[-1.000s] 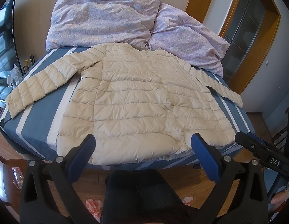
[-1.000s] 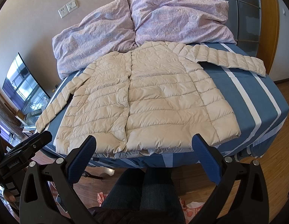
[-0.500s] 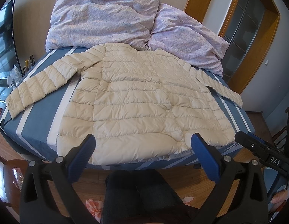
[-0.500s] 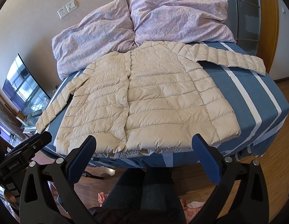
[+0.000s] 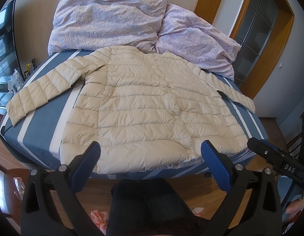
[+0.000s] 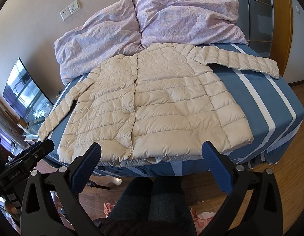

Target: Fold large clothes

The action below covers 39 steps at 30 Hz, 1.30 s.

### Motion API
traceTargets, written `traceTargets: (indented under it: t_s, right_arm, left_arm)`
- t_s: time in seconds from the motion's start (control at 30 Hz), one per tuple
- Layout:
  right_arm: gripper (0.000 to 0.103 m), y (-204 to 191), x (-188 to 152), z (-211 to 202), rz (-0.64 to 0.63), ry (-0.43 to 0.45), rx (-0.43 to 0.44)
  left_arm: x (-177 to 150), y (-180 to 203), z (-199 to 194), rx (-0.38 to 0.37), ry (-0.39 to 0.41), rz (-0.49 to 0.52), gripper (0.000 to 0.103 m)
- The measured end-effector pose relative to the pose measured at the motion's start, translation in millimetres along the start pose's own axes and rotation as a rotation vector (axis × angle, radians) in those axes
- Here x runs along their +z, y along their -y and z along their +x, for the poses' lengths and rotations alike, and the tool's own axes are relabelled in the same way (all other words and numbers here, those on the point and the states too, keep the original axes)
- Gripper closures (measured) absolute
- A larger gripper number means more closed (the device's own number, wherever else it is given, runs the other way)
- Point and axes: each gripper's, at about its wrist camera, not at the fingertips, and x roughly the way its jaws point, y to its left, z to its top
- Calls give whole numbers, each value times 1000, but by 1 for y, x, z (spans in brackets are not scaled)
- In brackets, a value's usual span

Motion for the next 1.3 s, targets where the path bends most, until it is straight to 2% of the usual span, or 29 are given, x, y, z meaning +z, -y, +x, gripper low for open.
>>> traceTargets:
  t_s: [1.1,1.3]
  right_arm:
    - [1,0,3,3,10,-3,0]
    - [1,7,12,17,27,-18,-15]
  left_arm:
    - [0,0,0,1,1,2,2]
    - [8,0,11,5,-16,-2,2]
